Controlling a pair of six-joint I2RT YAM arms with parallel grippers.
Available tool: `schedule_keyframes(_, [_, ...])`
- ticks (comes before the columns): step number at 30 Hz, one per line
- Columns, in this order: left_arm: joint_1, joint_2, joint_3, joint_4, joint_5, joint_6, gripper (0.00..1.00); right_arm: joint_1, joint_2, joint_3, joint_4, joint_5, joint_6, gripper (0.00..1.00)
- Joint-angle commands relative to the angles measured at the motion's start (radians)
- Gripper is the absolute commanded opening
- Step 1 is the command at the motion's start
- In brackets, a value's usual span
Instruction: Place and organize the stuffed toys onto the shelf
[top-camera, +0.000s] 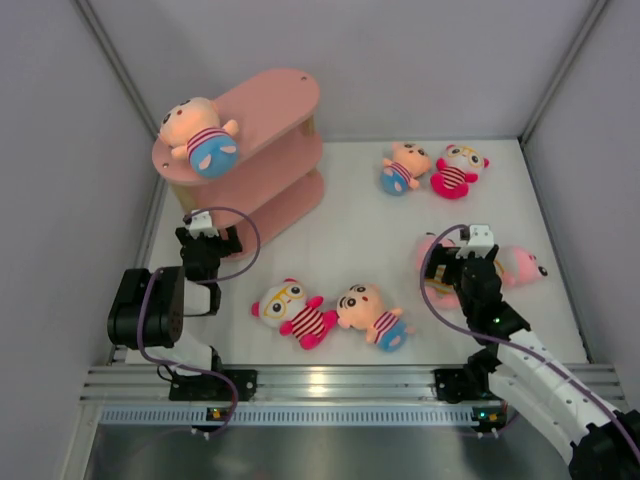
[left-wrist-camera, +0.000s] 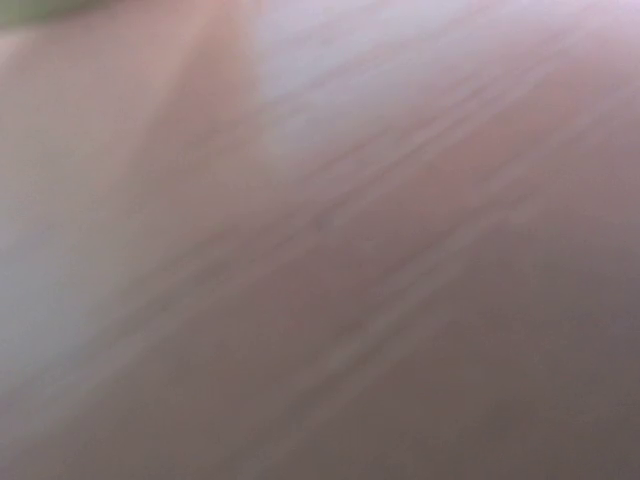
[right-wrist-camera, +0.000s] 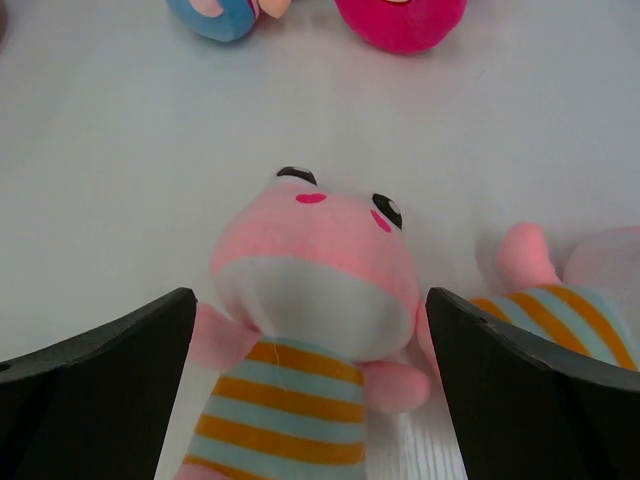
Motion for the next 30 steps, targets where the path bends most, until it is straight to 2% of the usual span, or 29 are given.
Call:
schedule_keyframes(1, [-0.029,0.011,0.022,-0.021,0.048,0.015,0.99,0.004,0.004,0.065,0.003,0.040,0.032,0.99])
schedule_keyframes(6, [-0.027,0.010,0.023,-0.021,0.046,0.015,0.99,0.002,0.016,0.168,-0.127,0.045,0.123,1.00])
schedule_keyframes(10, [-0.024,-0.030,0.015,-0.045,0.040,0.008,0.99,0.002,0.024,0.327,-0.282,0.031,0.238,0.99])
schedule_keyframes(11, [-0.023,-0.124,0.020,-0.105,0.055,0.014,0.99,0.004,0.022,0.351,-0.306,0.013,0.246,0.99])
schedule_keyframes(12, [-0.020,-0.178,0.058,-0.284,0.122,0.032,0.99,0.004,0.019,0.371,-0.352,-0.016,0.238,0.99])
schedule_keyframes(14, [-0.020,-0.296,0.095,-0.422,0.195,0.128,0.99,0.004,-0.007,0.408,-0.380,-0.081,0.229,0.99])
schedule_keyframes(18, [-0.020,-0.400,0.132,-0.646,0.274,0.192,0.99,0.002,-0.076,0.389,-0.357,-0.215,0.220,1.00])
schedule_keyframes(19, [-0.020,-0.447,0.156,-0.765,0.303,0.205,0.99,0.004,-0.088,0.374,-0.330,-0.295,0.211,0.99])
schedule_keyframes(21, [-0.021,-0.493,0.186,-0.887,0.340,0.245,0.99,0.002,-0.105,0.374,-0.334,-0.353,0.210,0.99])
schedule_keyframes(22, [-0.021,-0.531,0.213,-1.009,0.385,0.277,0.99,0.004,-0.100,0.385,-0.368,-0.398,0.214,0.99])
schedule_keyframes(26, [-0.021,-0.601,0.259,-1.232,0.396,0.313,0.99,0.004,-0.053,0.428,-0.498,-0.449,0.232,0.97])
schedule_keyframes(30, [-0.021,-0.642,0.266,-1.306,0.313,0.360,0.99,0.004,-0.005,0.423,-0.586,-0.522,0.253,0.93])
